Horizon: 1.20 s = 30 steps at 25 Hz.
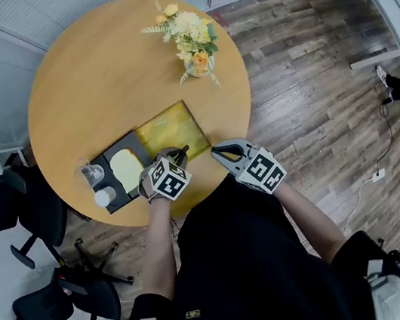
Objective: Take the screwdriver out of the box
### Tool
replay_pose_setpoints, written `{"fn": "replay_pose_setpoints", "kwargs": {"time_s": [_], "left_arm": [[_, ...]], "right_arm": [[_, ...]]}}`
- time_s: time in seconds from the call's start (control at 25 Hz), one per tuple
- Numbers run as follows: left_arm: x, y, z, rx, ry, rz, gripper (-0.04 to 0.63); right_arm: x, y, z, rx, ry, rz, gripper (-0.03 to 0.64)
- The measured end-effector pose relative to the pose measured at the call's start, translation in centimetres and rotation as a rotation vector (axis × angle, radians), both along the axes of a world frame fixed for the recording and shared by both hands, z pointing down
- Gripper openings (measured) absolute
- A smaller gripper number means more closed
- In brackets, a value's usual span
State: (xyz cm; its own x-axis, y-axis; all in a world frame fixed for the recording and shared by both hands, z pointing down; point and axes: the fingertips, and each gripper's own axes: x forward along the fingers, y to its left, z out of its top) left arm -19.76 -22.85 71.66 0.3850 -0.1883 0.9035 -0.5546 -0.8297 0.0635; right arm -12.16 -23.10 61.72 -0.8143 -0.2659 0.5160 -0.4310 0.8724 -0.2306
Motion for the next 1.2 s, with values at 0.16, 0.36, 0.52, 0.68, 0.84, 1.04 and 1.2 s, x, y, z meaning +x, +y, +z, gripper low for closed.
{"fn": "replay_pose_setpoints", "kwargs": {"time_s": [0.16, 0.36, 0.52, 0.68, 0.84, 1.04, 1.2], "left_arm": [[0.2, 0.9, -2.0, 0.051, 0.024, -0.030, 0.066], [0.4, 2.0, -4.6, 0.080, 0.133, -0.116, 0.067], [0.5, 2.8, -6.3, 0.099, 0.226, -0.199, 0.067], [0.4, 3.5, -8.3, 0.139, 0.324, -0.269, 0.067], [0.4, 4.7, -10.4, 0.177, 0.432, -0.324, 0.067], [0.0, 6.5, -12.2, 0.238, 0.502, -0.351, 0.067], [-0.4, 8.1, -13.7, 0.271, 0.570, -0.385, 0.067]], "right_arm": [[0.1, 0.0, -1.1, 0.067, 0.006, 0.005, 0.009], [-0.2, 0.9, -1.9, 0.091, 0.007, -0.007, 0.008], [-0.1, 2.4, -2.1, 0.100, 0.016, -0.029, 0.008], [0.4, 3.6, -2.4, 0.108, 0.023, -0.034, 0.008], [1.0, 4.7, -2.4, 0.117, 0.034, -0.027, 0.008], [0.9, 6.0, -3.2, 0.136, 0.036, -0.040, 0.008], [1.0, 6.5, -3.5, 0.159, 0.035, -0.046, 0.008]]}}
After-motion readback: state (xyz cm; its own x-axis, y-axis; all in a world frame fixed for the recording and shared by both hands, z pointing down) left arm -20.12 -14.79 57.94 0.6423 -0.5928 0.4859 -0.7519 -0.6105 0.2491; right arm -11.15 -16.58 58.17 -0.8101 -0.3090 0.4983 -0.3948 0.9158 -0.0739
